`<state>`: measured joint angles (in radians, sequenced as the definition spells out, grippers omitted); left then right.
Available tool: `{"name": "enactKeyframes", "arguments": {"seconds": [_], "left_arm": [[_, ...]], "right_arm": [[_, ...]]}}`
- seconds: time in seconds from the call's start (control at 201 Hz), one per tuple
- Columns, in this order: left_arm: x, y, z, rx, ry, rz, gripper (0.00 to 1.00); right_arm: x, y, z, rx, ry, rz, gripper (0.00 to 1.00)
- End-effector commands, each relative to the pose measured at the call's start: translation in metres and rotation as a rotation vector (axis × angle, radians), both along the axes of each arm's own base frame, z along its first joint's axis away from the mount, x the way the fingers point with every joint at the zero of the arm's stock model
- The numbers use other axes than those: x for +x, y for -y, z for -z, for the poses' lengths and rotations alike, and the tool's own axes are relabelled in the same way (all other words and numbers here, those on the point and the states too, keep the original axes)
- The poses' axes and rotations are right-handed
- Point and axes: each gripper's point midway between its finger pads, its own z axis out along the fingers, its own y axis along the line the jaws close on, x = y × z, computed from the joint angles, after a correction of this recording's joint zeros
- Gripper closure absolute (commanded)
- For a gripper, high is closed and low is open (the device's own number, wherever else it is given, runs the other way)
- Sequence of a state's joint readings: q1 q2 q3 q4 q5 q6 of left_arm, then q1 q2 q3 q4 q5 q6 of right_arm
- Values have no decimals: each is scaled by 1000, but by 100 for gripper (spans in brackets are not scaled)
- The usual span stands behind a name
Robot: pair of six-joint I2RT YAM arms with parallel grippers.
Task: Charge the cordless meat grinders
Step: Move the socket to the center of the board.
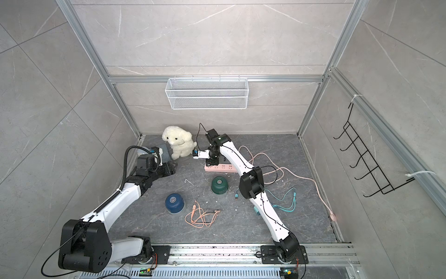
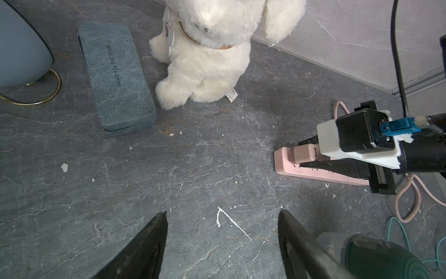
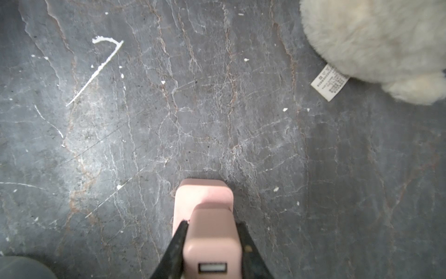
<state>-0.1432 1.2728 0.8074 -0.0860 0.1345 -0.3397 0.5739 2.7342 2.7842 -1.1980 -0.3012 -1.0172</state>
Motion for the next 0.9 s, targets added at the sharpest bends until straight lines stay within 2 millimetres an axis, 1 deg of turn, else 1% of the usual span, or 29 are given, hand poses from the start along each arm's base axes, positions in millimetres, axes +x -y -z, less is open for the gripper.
{"name": "enactKeyframes", "arguments": {"seconds": [0.0,0.07,0.134,0.174,0.254,0.358,0.368,0.383,0.453,0.473,0.483,0.498,0.563,0.637,0.707,0.797,0.836,0.896], "left_arm": [[5,-2,-19,-3,47,-4,26],[4,-2,-19,-5,45,-4,26],[3,-2,-20,-4,45,-3,26],[3,-2,-22,-4,49,-2,26],[1,-2,-23,-4,53,-1,26],[0,-2,-22,-5,53,-4,26],[0,-2,-23,-5,54,-3,26],[0,-2,-23,-4,55,-4,26],[0,-2,-23,-9,54,-2,26],[0,-2,-23,-9,54,0,26],[0,-2,-23,-9,54,0,26],[0,-1,-23,-10,54,2,26],[0,-1,-23,-11,55,3,26],[0,-1,-23,-8,54,3,26],[0,-1,-22,-8,53,3,25],[2,0,-20,-10,51,6,25],[3,0,-19,-13,47,8,25],[3,0,-19,-11,47,8,25]], "right_arm": [[-42,29,50,-106,-275,37,95],[-45,15,22,6,-309,49,96],[-48,9,5,51,-317,50,96],[-48,8,2,60,-317,57,95],[-55,6,-5,76,-331,51,95],[-62,5,-9,82,-341,51,95],[-65,6,-5,75,-356,52,95],[-68,6,-5,74,-365,50,95],[-76,2,-13,108,-389,44,95],[-78,1,-12,115,-400,41,95],[-79,0,-21,130,-389,37,95],[-80,-1,-25,142,-386,35,95],[-87,-4,-31,161,-378,23,94],[-93,-4,-28,134,-368,19,94],[-92,-3,-17,104,-355,27,93],[-76,1,6,47,-270,66,85],[-71,2,9,42,-229,70,81],[-66,-1,3,67,-178,64,75]]}}
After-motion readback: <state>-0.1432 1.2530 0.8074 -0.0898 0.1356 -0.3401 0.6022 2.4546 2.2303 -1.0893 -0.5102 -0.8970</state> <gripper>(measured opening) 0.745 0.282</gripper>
